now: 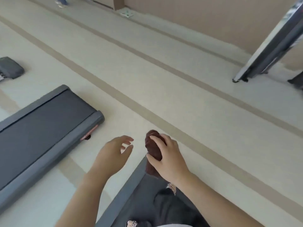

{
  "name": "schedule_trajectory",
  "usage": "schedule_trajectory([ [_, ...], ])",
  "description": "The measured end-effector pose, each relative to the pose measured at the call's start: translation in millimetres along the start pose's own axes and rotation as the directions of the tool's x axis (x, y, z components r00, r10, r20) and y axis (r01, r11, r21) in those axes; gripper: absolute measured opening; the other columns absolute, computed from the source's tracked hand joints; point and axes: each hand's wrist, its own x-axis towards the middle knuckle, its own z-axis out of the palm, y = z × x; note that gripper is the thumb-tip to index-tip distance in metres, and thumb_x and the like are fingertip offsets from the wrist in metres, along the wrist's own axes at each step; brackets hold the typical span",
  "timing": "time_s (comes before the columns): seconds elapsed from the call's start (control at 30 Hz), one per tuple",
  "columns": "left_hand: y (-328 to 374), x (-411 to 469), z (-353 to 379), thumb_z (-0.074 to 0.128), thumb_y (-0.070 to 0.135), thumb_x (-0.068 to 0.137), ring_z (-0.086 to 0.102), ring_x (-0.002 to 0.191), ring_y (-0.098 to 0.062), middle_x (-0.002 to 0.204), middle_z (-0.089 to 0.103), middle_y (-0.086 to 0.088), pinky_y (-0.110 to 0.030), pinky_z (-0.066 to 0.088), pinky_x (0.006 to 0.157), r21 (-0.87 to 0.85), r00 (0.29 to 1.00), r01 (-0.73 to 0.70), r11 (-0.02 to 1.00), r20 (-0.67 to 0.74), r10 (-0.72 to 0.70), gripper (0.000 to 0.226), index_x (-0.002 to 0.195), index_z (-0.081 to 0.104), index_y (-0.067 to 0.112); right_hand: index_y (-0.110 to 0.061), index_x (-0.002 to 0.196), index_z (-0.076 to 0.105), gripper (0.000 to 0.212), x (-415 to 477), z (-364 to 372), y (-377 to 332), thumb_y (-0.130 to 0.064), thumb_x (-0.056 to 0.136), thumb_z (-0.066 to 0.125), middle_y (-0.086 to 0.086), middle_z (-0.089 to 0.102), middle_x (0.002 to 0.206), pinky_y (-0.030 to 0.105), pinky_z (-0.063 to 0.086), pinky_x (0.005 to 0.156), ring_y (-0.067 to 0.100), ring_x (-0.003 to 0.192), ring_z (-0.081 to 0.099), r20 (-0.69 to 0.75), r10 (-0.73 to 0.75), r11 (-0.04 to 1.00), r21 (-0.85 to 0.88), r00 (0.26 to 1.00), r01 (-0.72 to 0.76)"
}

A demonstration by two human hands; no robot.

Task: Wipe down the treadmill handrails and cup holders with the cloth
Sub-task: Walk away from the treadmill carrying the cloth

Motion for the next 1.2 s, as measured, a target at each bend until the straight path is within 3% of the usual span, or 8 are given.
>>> schedule_trajectory([
  [0.33, 146, 132, 78, 0.053, 0.031, 0.089, 0.059, 0.089, 0.005, 0.101, 0.061, 0.021, -0.022, 0.046, 0.075, 0.003, 0.955, -0.219, 0.976, 0.204, 0.214, 0.019, 0.106, 0.059, 0.035, -0.028, 0.137, 0.038, 0.055, 35, -89, 132, -0.042, 0.087, 0.054, -0.003, 0.032, 0.144, 0.036, 0.037, 0.102, 0.022, 0.123, 0.032, -0.197, 0.243, 0.969, 0.092, 0.950, -0.229],
  [0.4, 182, 155, 96, 0.052, 0.031, 0.089, 0.060, 0.091, 0.003, 0.101, 0.061, 0.020, -0.018, 0.043, 0.073, 0.008, 0.935, -0.276, 0.961, 0.233, 0.267, 0.019, 0.106, 0.059, 0.034, -0.029, 0.138, 0.037, 0.055, 42, -109, 159, -0.043, 0.087, 0.054, -0.004, 0.031, 0.143, 0.033, 0.036, 0.102, 0.022, 0.123, 0.032, -0.232, 0.262, 0.964, 0.105, 0.937, -0.244],
  [0.57, 260, 204, 139, 0.052, 0.032, 0.089, 0.062, 0.093, -0.005, 0.103, 0.062, 0.017, -0.027, 0.047, 0.081, 0.030, 0.875, -0.399, 0.917, 0.312, 0.371, 0.019, 0.106, 0.060, 0.034, -0.029, 0.137, 0.036, 0.054, 56, -159, 220, -0.042, 0.088, 0.053, -0.005, 0.030, 0.143, 0.034, 0.037, 0.101, 0.021, 0.123, 0.031, -0.328, 0.338, 0.941, 0.135, 0.882, -0.311],
  [0.97, 374, 323, 228, 0.052, 0.034, 0.090, 0.060, 0.093, -0.004, 0.104, 0.061, 0.018, -0.031, 0.048, 0.086, 0.006, 0.749, -0.564, 0.826, 0.424, 0.509, 0.020, 0.108, 0.058, 0.036, -0.033, 0.138, 0.035, 0.054, 118, -242, 335, -0.043, 0.087, 0.053, -0.009, 0.029, 0.145, 0.030, 0.036, 0.100, 0.018, 0.125, 0.028, -0.485, 0.447, 0.891, 0.170, 0.752, -0.421],
  [1.2, 391, 473, 288, 0.051, 0.036, 0.090, 0.059, 0.094, -0.004, 0.103, 0.061, 0.019, -0.030, 0.048, 0.085, 0.040, 0.734, -0.618, 0.785, 0.388, 0.558, 0.019, 0.107, 0.058, 0.038, -0.035, 0.137, 0.034, 0.055, 241, -252, 438, -0.043, 0.087, 0.054, -0.012, 0.028, 0.144, 0.028, 0.037, 0.097, 0.015, 0.123, 0.028, -0.568, 0.418, 0.902, 0.167, 0.709, -0.398],
])
